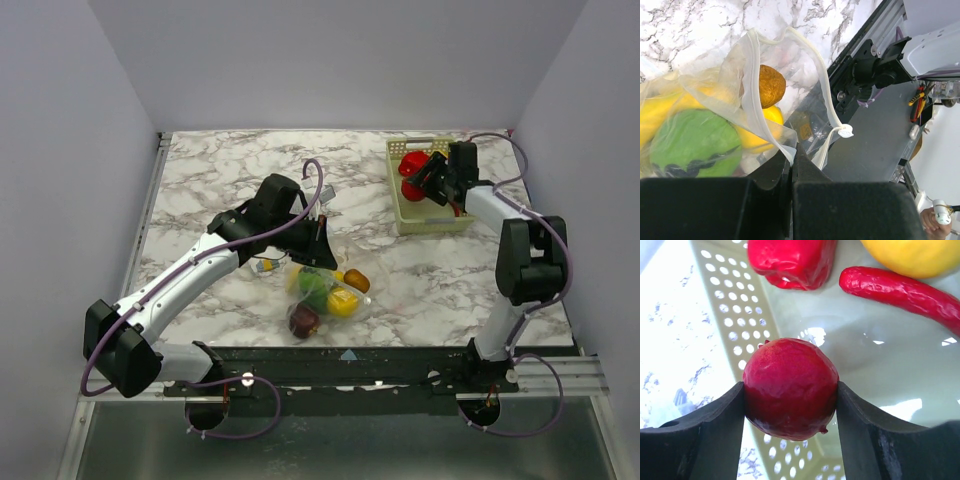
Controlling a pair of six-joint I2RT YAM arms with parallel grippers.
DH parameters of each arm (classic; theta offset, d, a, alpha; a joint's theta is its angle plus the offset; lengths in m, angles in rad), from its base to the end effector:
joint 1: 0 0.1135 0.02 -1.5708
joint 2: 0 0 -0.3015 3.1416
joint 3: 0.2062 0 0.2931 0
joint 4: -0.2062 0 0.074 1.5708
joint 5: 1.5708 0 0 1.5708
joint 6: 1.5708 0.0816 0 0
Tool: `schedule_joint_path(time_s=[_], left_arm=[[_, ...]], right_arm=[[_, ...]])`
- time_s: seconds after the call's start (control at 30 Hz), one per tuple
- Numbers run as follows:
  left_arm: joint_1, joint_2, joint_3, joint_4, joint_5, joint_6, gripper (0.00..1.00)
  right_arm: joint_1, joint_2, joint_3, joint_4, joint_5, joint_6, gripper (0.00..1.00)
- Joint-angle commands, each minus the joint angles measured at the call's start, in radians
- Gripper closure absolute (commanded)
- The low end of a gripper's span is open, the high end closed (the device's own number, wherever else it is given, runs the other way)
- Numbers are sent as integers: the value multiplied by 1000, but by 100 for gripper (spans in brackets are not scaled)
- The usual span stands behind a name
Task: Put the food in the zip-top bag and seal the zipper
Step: Pick up the fake fruit from the bin, then place the fake fruit in the zipper food storage bag.
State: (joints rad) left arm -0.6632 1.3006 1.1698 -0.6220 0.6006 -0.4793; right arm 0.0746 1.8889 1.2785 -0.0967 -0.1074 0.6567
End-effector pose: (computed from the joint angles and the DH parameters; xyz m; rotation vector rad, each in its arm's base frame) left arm 0.2355 -0.2425 0.3295 0.5606 2.4453 -1.2304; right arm 0.4997 0.0461 0.1838 0.6116 2.2424 0.4995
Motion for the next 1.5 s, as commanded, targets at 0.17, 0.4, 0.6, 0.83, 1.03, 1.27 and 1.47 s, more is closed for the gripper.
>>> schedule_joint_path(time_s=[0.17, 0.4, 0.6, 0.83, 1.03, 1.27, 1.47], left_arm=[[-3, 10, -3, 30, 34, -1, 100], [-3, 24, 1, 28, 42, -2, 100], [-3, 32, 1, 30, 52, -5, 100], [-2, 34, 3, 27, 44, -2, 100], [-1, 37, 4, 28, 42, -2, 100], [-1, 41, 7, 27, 41, -2, 100], [-1, 27, 6, 25, 32, 1, 100]], right_arm=[[-7, -316, -268, 88, -13, 10, 84], [-6, -589, -533, 171, -131, 70, 86], [3, -790, -680, 216, -314, 116, 86], [41, -959, -732, 216, -472, 178, 86], [149, -1031, -766, 220, -561, 221, 86], [401, -1039, -756, 204, -466, 218, 85], [575, -929, -667, 100, -268, 163, 71]])
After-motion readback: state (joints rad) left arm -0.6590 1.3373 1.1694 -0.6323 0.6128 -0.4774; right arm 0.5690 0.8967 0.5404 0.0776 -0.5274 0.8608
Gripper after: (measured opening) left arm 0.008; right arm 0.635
